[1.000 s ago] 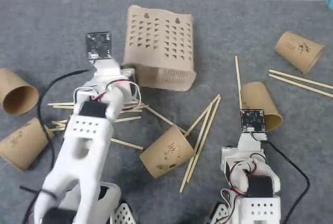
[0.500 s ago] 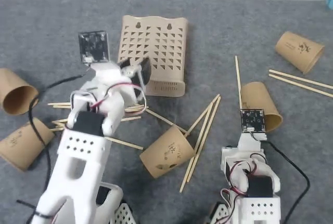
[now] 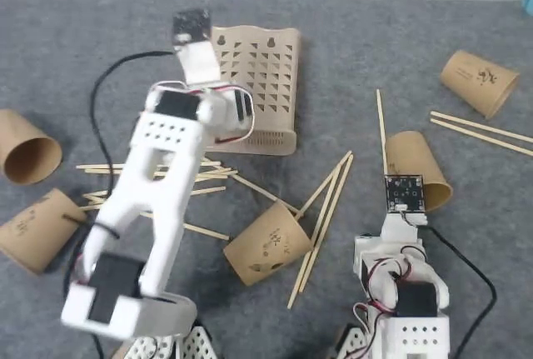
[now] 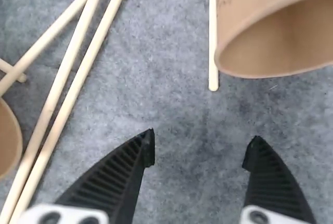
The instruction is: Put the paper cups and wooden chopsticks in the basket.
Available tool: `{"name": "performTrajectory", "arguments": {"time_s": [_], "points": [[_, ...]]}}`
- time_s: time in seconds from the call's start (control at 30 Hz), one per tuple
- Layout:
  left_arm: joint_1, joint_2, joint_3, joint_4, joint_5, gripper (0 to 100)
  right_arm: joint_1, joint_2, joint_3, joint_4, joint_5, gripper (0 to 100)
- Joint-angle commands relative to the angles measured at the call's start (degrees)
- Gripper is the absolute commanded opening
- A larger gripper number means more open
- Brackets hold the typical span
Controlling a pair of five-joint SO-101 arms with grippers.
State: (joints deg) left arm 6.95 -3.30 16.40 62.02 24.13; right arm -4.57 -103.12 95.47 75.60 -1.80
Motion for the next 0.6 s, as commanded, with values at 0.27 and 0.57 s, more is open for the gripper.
{"name": "performTrajectory", "arguments": {"time_s": [0.27, 0.57], "points": [[8.0, -8.8, 12.7, -4.9, 0.9, 17, 0.6, -0.8, 0.9, -0.8, 0.6, 27.0], [7.9, -30.5, 49.5, -45.5, 1.0, 17, 0.7, -0.8, 0.9, -0.7, 0.6, 27.0]]}}
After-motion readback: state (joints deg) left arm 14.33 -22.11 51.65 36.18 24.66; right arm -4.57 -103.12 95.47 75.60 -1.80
